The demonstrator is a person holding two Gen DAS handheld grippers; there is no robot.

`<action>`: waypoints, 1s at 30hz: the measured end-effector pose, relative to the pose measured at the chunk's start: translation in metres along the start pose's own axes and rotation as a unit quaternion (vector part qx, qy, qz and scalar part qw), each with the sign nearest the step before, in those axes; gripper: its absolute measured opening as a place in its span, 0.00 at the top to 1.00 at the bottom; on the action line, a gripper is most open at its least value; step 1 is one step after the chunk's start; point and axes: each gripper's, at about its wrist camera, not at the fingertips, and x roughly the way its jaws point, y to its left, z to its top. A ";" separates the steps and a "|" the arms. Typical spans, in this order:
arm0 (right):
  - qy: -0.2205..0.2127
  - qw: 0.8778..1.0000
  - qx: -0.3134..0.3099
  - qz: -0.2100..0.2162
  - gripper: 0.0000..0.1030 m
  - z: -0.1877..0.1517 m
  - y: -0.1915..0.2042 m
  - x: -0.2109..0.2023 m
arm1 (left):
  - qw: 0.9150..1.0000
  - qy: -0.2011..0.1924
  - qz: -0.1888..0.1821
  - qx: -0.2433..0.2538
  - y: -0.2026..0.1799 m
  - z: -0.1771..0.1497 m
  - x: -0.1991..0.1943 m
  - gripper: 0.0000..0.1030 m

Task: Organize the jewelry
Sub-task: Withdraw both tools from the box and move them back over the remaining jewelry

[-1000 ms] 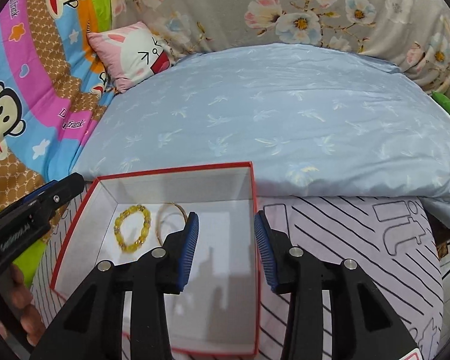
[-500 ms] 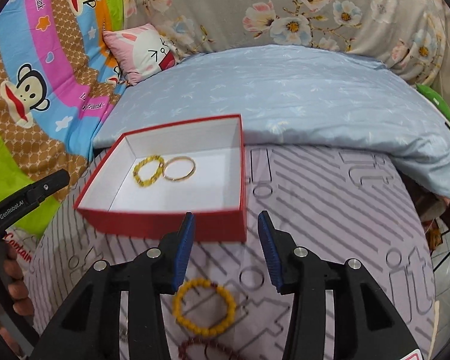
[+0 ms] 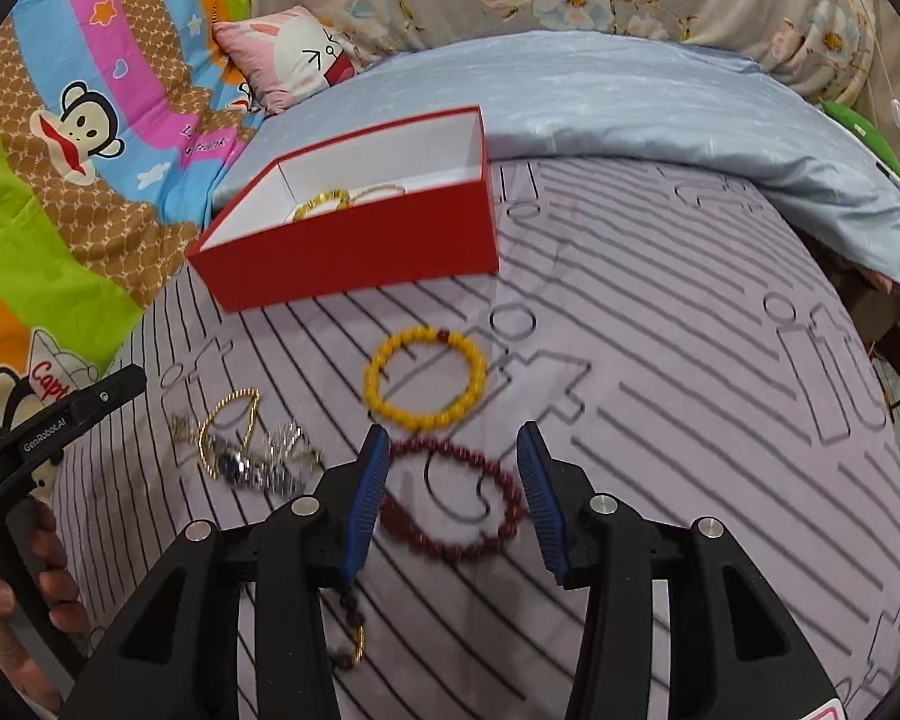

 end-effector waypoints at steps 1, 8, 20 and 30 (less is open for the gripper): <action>0.002 1.000 0.003 0.001 0.58 -0.004 0.000 -0.001 | 1.000 0.000 0.003 0.003 -0.001 -0.005 -0.002 0.49; 0.010 1.000 0.009 0.009 0.57 -0.029 0.002 -0.004 | 1.000 -0.002 0.016 0.027 -0.004 -0.031 -0.006 0.49; 0.011 1.000 0.005 0.019 0.57 -0.047 0.004 0.001 | 0.999 0.001 0.022 0.029 0.002 -0.041 0.000 0.49; -0.004 1.000 0.016 0.005 0.57 -0.038 -0.006 -0.002 | 0.999 0.011 0.016 0.028 0.001 -0.041 0.004 0.49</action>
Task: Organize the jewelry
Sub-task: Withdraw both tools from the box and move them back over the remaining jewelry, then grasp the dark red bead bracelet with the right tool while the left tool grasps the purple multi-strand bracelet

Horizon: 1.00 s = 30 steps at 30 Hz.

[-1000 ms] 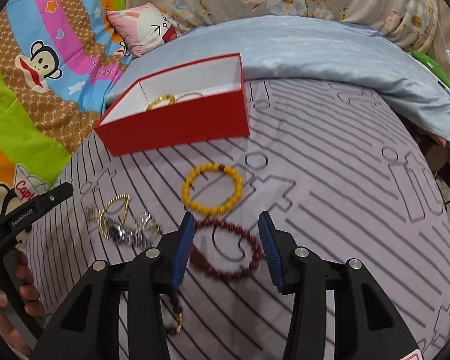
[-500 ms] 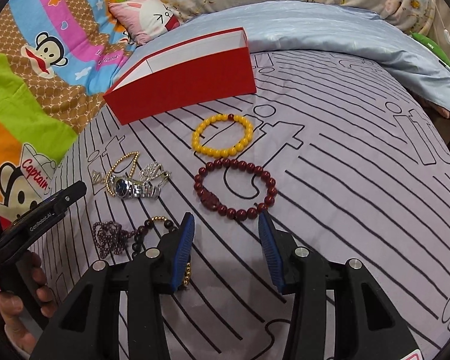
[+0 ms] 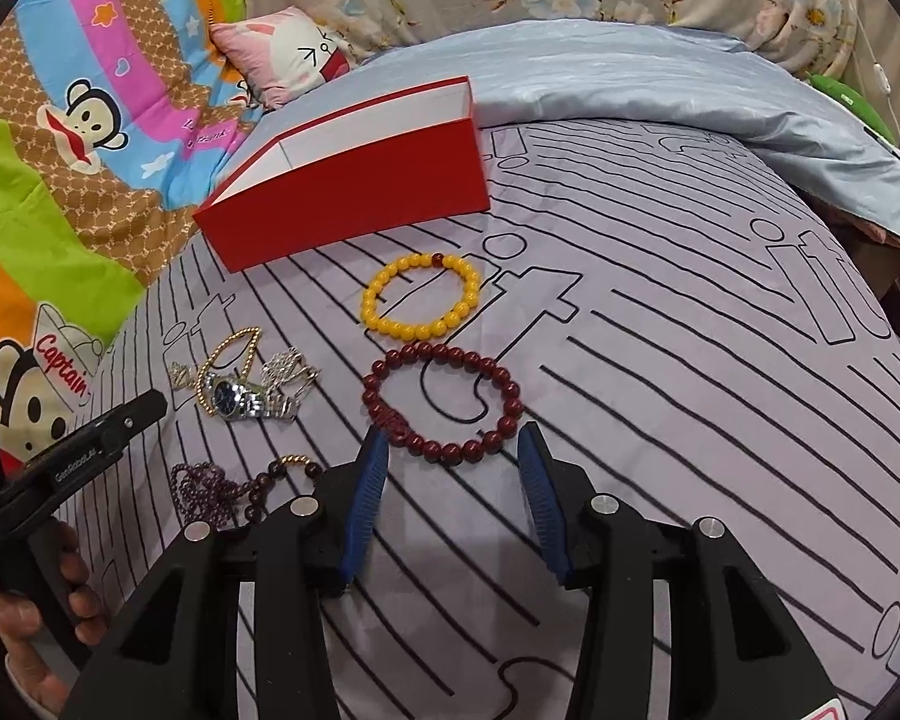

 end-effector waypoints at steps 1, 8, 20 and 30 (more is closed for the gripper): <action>0.000 1.000 0.002 -0.001 0.57 0.001 -0.001 0.001 | 1.000 0.000 0.001 0.001 0.000 0.000 0.000 0.49; -0.007 1.000 0.007 -0.015 0.57 0.014 -0.006 0.010 | 1.000 0.004 0.000 0.000 0.001 0.000 0.002 0.49; 0.002 0.999 -0.011 -0.045 0.71 0.019 -0.003 0.024 | 1.000 0.005 0.001 0.001 0.001 0.000 0.002 0.49; 0.003 0.998 -0.017 -0.063 0.92 0.020 -0.002 0.025 | 1.000 0.006 0.001 0.001 0.001 0.000 0.002 0.49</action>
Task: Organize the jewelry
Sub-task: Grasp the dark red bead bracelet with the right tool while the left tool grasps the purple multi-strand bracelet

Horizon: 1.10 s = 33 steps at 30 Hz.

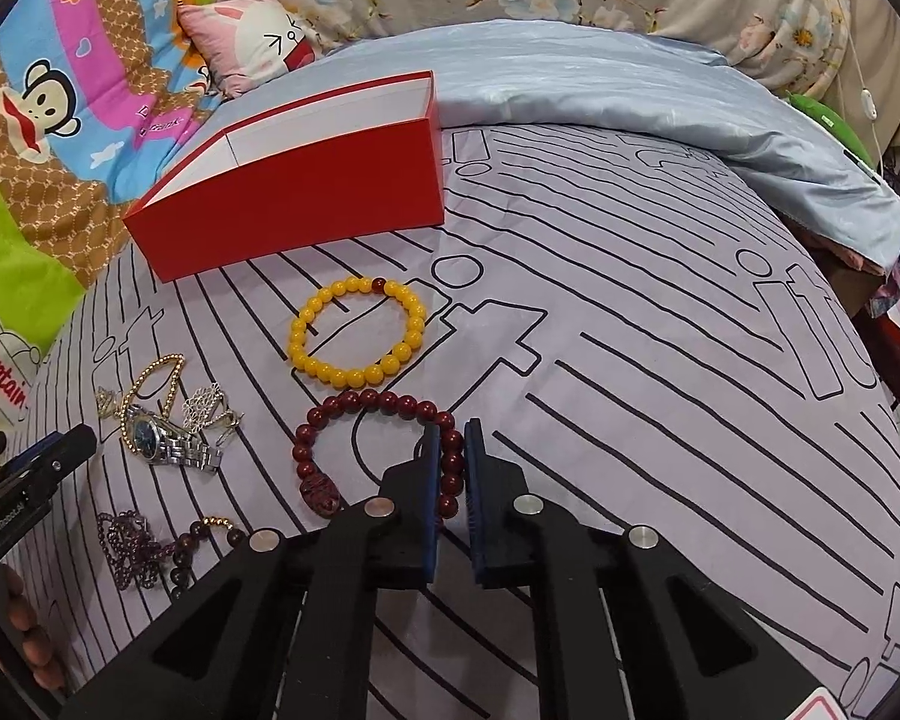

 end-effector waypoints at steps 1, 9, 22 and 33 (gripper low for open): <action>0.000 1.000 0.000 0.001 0.92 -0.001 0.000 0.000 | 1.000 0.000 0.000 0.000 0.000 0.000 0.000 0.49; 0.000 1.000 0.012 0.023 0.92 -0.009 -0.002 -0.007 | 1.000 -0.001 0.001 -0.001 0.000 -0.001 0.000 0.49; -0.001 0.999 0.021 0.033 0.92 -0.027 -0.006 -0.023 | 1.000 -0.002 -0.020 0.015 -0.016 -0.016 -0.015 0.49; 0.001 0.999 0.019 0.038 0.92 -0.036 -0.007 -0.029 | 0.997 0.010 -0.073 0.029 -0.042 -0.040 -0.036 0.49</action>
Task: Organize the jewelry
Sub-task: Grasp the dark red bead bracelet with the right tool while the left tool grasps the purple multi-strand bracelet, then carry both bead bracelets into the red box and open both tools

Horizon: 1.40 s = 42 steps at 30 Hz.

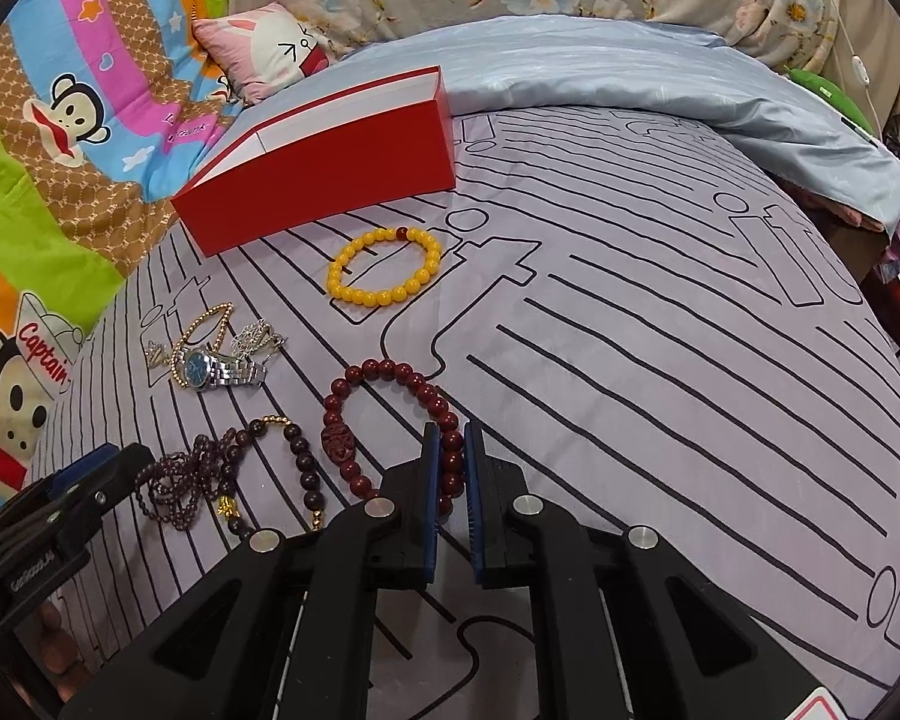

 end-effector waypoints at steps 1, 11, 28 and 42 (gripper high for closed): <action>0.000 1.000 0.001 0.001 0.92 0.000 0.000 0.000 | 1.000 -0.002 -0.003 -0.002 0.000 0.000 -0.003 0.49; 0.000 1.000 0.001 0.002 0.92 0.000 0.000 0.000 | 0.999 0.001 -0.040 0.015 -0.019 -0.002 -0.015 0.49; -0.001 1.000 0.002 0.010 0.92 0.000 0.001 -0.002 | 0.997 0.026 -0.057 0.034 -0.031 0.000 0.006 0.97; -0.047 0.998 -0.012 0.044 0.92 0.032 0.017 -0.043 | 0.997 -0.010 -0.080 0.019 -0.025 0.039 -0.026 0.97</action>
